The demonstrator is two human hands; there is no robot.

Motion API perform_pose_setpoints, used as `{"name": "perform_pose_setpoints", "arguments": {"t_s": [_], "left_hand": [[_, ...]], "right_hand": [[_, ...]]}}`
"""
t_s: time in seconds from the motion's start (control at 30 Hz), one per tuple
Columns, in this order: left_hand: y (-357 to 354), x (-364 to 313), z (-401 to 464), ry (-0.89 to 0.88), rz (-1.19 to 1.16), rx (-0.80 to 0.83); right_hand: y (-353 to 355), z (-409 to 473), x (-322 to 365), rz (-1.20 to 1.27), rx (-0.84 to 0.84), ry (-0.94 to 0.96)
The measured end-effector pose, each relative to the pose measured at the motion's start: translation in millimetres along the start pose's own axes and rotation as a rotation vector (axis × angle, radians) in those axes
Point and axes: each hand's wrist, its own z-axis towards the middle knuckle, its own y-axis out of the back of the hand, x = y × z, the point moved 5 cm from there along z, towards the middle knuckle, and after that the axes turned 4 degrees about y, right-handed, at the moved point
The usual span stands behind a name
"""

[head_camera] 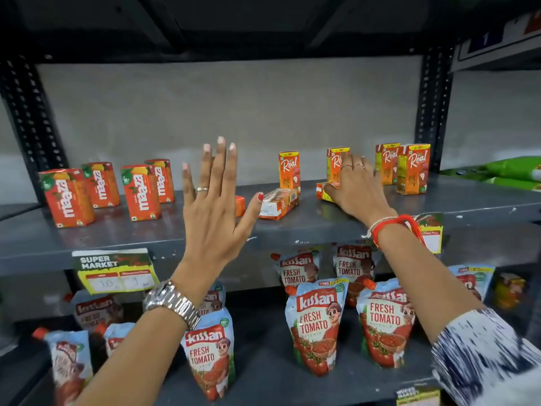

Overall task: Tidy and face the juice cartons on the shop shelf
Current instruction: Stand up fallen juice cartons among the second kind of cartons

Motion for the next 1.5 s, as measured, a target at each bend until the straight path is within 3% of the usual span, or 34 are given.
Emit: {"name": "perform_pose_setpoints", "arguments": {"t_s": [0.13, 0.43, 0.57, 1.03, 1.2, 1.5], "left_hand": [[-13.6, 4.7, -26.3, 0.011, 0.008, 0.029], [-47.2, 18.8, -42.9, -0.014, 0.081, 0.139], [-48.4, 19.7, -43.6, 0.012, 0.086, 0.13], [-45.3, 16.9, -42.1, 0.044, 0.087, 0.012], [-45.3, 16.6, -42.2, 0.049, 0.1, 0.006], [-45.3, 16.6, -42.2, 0.049, 0.101, -0.005]], "right_hand": [[-16.6, 0.4, -9.1, 0.008, 0.174, -0.123], [-17.3, 6.4, -8.8, 0.154, 0.242, -0.206], [-6.5, -0.7, -12.4, 0.293, 0.096, -0.246], [35.6, -61.6, 16.8, 0.709, -0.716, -0.255], [35.8, -59.8, 21.3, 0.751, -0.756, -0.264], [23.5, -26.1, -22.7, 0.639, -0.583, -0.448]]}}
